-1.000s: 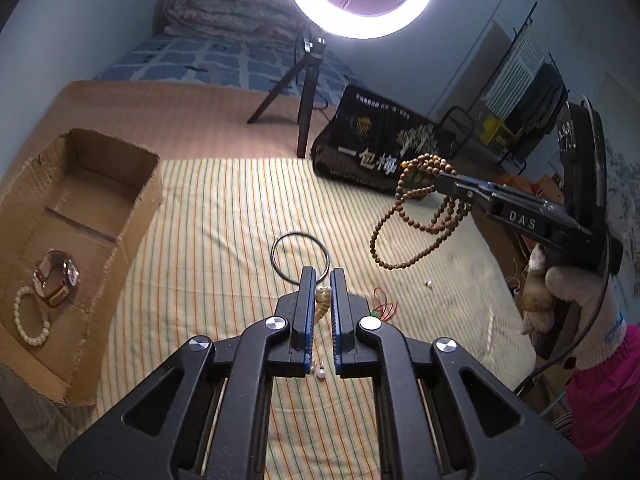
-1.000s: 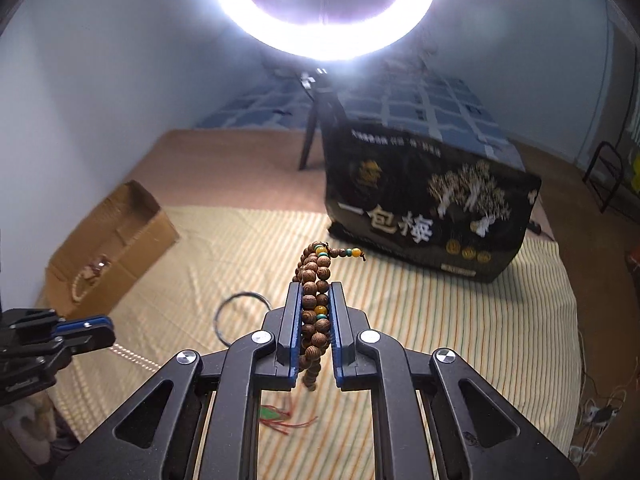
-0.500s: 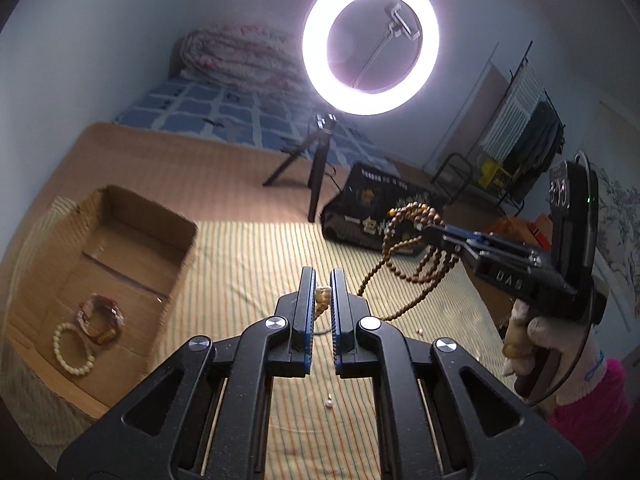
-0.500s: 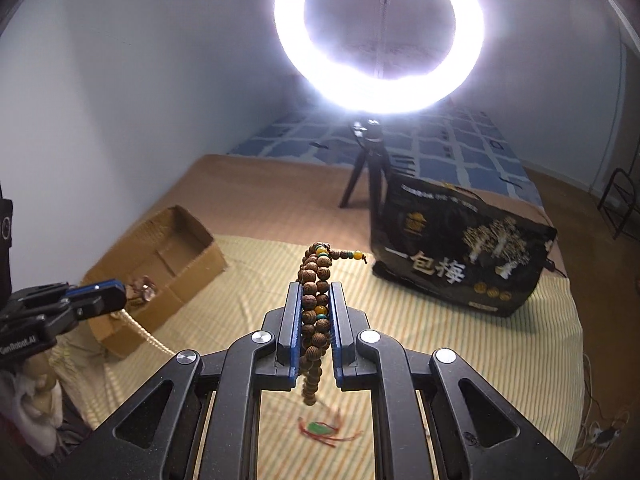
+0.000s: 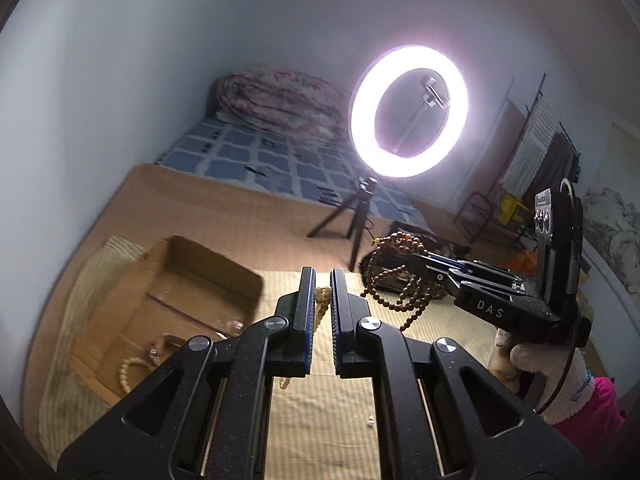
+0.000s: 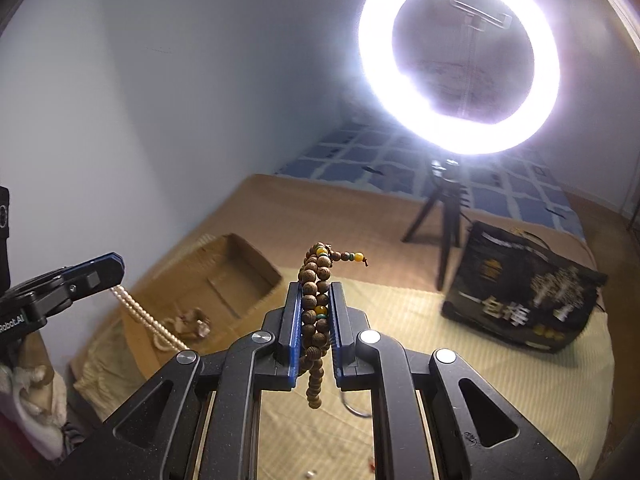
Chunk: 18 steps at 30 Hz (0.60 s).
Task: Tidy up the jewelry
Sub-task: 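Lift the pearl necklace and brown mala and carry both toward the cardboard box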
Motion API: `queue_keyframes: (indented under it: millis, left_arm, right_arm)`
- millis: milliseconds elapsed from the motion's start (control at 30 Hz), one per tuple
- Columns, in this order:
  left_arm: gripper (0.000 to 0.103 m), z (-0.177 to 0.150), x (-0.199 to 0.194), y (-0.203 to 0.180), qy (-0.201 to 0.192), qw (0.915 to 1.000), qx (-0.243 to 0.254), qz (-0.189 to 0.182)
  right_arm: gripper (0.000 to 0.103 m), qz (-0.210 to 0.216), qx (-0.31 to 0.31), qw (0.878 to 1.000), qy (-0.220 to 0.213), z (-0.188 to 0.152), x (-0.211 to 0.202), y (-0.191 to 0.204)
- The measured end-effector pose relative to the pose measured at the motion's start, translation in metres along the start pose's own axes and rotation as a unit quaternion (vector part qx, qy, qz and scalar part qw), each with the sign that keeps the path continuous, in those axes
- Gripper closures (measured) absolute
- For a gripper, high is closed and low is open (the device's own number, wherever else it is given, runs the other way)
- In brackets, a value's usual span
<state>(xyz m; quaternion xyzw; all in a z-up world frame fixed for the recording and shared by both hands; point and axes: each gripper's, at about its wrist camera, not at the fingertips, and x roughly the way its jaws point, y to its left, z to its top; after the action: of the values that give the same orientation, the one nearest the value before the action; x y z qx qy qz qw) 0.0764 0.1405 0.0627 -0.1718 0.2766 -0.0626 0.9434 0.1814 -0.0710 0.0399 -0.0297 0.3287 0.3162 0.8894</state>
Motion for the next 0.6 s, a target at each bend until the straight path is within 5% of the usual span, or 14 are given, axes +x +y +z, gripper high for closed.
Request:
queue_keyframes:
  millis: [600]
  left_arm:
    - [0.098,-0.009,-0.01,0.072,0.015,0.998,-0.033,0.052]
  right_arm:
    - [0.092,0.066,-0.012,0.998,-0.009,0.019,0.057,0.068]
